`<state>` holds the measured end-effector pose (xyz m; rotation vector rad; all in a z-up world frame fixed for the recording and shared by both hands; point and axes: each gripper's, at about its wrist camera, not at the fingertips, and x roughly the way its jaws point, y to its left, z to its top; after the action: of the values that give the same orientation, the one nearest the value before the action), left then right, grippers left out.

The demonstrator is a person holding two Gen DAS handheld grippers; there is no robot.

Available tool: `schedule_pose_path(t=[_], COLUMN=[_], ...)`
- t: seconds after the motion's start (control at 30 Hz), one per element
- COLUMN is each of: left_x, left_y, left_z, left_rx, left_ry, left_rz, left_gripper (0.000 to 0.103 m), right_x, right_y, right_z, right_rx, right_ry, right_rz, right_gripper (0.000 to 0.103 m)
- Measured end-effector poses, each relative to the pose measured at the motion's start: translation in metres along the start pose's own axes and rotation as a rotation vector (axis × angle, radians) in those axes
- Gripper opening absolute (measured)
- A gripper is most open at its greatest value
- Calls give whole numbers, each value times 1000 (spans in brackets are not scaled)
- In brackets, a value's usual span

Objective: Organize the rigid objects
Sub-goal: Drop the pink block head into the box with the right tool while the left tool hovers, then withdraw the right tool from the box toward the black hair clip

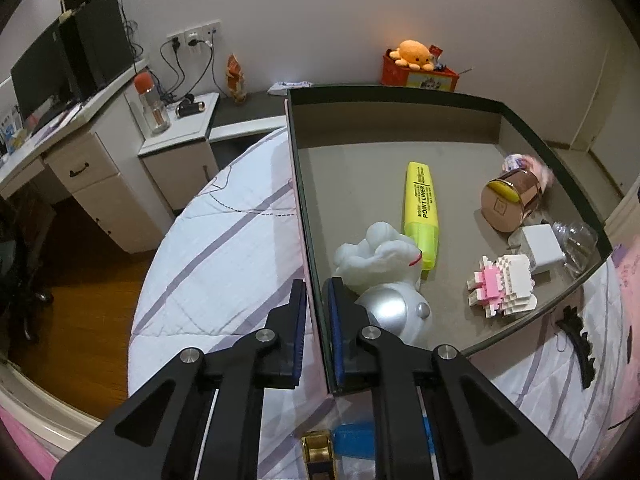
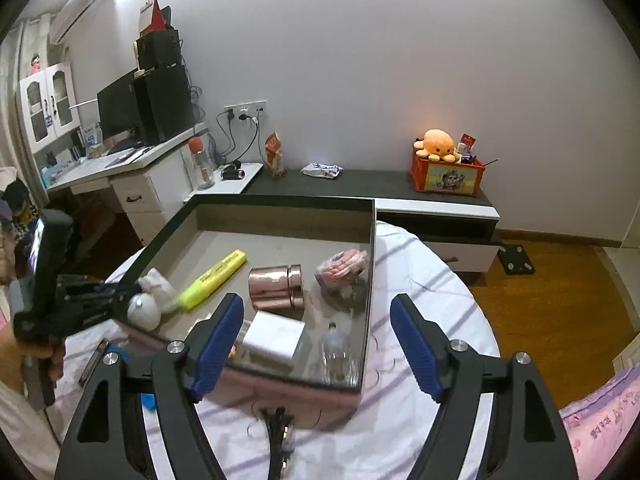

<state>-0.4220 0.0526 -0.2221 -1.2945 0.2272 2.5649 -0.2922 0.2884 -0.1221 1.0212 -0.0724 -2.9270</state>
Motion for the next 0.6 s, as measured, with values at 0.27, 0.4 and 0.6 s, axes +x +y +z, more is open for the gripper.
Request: schedule_pose_path(t=[0.27, 0.4, 0.6], left_x=[-9, -13, -15], left_y=[-4, -5, -6], left_z=[1, -1, -3], left_rx=[27, 34, 35], left_ry=[5, 4, 10], left_rz=[20, 22, 30], left_gripper=[10, 10, 10], right_x=[-4, -2, 4], right_y=[0, -2, 4], right_z=[-32, -53, -75], right_rx=[18, 45, 45], right_ry=[62, 98, 139], right_rz=[9, 20, 35], right_gripper=[77, 77, 77])
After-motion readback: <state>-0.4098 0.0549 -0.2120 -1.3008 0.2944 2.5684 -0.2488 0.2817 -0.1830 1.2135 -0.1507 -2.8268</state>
